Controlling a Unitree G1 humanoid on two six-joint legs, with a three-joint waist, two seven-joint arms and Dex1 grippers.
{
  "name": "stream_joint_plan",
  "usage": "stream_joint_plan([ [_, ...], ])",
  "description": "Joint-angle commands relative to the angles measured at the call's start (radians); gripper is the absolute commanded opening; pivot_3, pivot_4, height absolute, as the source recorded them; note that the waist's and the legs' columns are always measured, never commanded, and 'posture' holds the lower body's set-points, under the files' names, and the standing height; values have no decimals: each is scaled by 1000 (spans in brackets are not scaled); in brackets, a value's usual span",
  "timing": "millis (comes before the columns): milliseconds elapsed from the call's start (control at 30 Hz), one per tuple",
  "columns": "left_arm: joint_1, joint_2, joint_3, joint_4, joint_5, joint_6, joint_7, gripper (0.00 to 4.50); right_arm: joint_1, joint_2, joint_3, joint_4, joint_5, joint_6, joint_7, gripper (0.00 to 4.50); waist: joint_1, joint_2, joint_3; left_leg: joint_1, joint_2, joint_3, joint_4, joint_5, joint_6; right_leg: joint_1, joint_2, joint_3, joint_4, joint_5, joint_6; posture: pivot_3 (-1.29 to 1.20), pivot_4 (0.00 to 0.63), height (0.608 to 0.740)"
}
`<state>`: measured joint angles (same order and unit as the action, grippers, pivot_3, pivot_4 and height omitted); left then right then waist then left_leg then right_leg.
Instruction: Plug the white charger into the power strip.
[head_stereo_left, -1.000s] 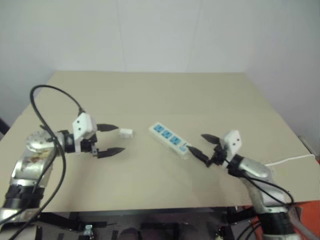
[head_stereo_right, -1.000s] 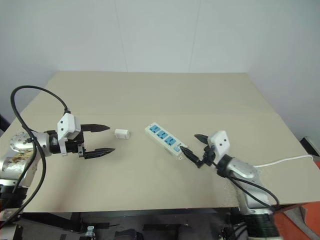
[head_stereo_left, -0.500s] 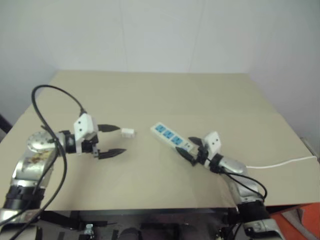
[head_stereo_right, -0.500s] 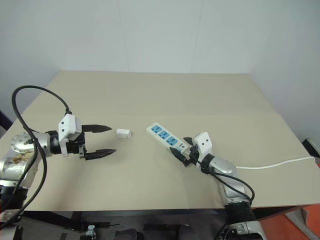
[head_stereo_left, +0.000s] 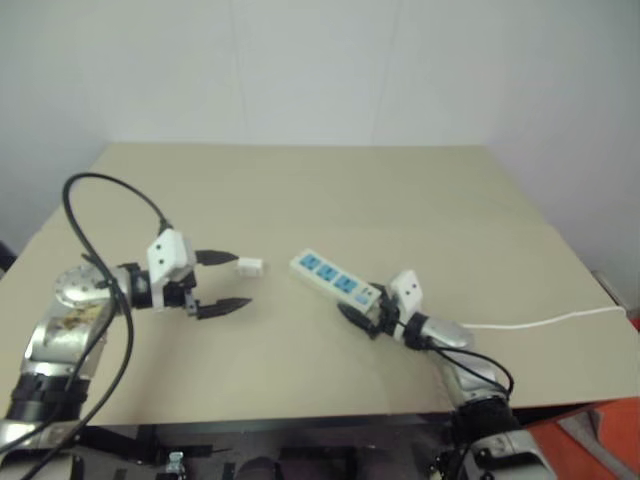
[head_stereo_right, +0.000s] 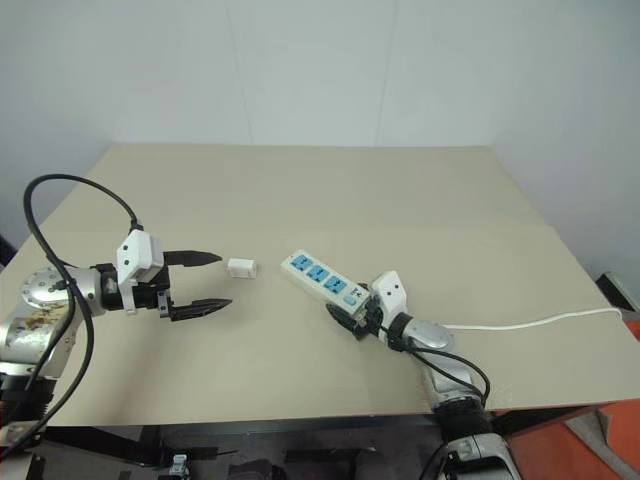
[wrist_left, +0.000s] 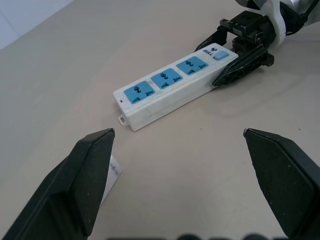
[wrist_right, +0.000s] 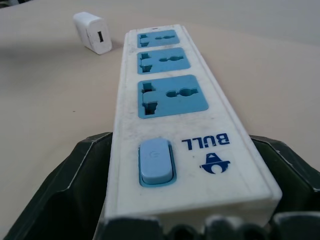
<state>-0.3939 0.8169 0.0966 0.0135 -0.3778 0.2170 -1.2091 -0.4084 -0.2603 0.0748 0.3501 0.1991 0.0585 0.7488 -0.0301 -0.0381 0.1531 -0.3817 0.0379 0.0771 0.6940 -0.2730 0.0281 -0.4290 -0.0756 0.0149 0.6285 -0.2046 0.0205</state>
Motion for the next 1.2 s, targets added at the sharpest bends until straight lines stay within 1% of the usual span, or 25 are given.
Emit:
stream_joint_plan([
  [33,-16,15,21,-9,-5,-29,-5,4500,-1,2,11,69,-15,-23,18,3446,-3,0,0,2,0,0,0,0,0,3,0,0,-1,0,0,0,150,740],
  [100,-17,17,22,-1,-3,-35,-9,4500,-7,-3,9,76,-17,-33,28,3436,-3,0,0,6,0,0,-1,0,0,6,0,0,-1,0,0,0,150,740],
  [200,-28,16,14,21,6,-53,-15,4500,-11,-17,5,52,-21,-53,41,3436,-3,0,0,6,0,0,-1,0,0,6,0,0,-1,0,0,0,150,740],
  [267,-53,13,-5,52,27,-79,-22,4500,-15,-27,1,27,-23,-71,48,3436,-3,0,0,6,0,0,-1,0,0,5,0,0,-1,0,0,0,150,740],
  [400,-137,19,-46,151,62,-137,-91,4500,-27,-63,-6,-25,-6,-110,106,3436,6,0,0,3,-1,0,-1,0,0,4,-1,-1,-1,0,0,0,150,740],
  [567,-273,17,-93,301,95,-237,-198,4500,-33,-99,-11,-35,21,-247,226,3436,14,0,0,-3,-1,0,-1,0,0,-2,0,-1,-1,0,0,0,150,740],
  [633,-325,7,-112,360,101,-278,-251,4500,-32,-91,-26,-13,75,-298,310,3436,14,0,0,-5,-1,1,0,0,0,-4,0,-1,-1,0,0,0,150,740],
  [700,-382,-6,-136,427,115,-316,-304,4500,-40,-117,-15,17,82,-324,393,3436,12,0,0,-7,-1,1,0,0,0,-5,0,-1,-1,0,0,0,150,740],
  [833,-489,-25,-202,565,174,-398,-391,4500,-74,-168,17,66,76,-270,509,3436,15,0,0,-7,-2,2,1,0,0,-5,0,-1,-1,0,0,0,150,740],
  [900,-543,-14,-268,621,185,-419,-405,4500,-84,-170,27,74,86,-242,538,3436,15,0,1,-7,-1,1,1,0,0,-5,0,-1,0,0,0,0,150,740],
  [967,-605,7,-364,681,198,-460,-405,4500,-86,-170,38,70,88,-207,558,3436,15,-1,1,-8,-1,1,1,0,0,-6,0,-1,0,0,0,0,150,740],
  [1000,-652,4,-398,725,246,-484,-405,4500,-85,-168,44,68,82,-200,563,3436,15,-1,1,-8,-1,1,1,0,0,-7,0,-1,0,0,0,0,150,740],
  [1067,-754,-19,-464,804,403,-528,-397,4500,-83,-158,49,72,70,-198,557,3436,15,-1,1,-10,-1,1,2,0,0,-8,0,-1,1,0,0,0,150,740],
  [1200,-918,-108,-549,938,554,-567,-358,4500,-73,-147,60,57,63,-182,544,3436,18,-2,1,-11,-2,1,2,0,0,-8,0,-1,-1,0,1,0,150,740],
])
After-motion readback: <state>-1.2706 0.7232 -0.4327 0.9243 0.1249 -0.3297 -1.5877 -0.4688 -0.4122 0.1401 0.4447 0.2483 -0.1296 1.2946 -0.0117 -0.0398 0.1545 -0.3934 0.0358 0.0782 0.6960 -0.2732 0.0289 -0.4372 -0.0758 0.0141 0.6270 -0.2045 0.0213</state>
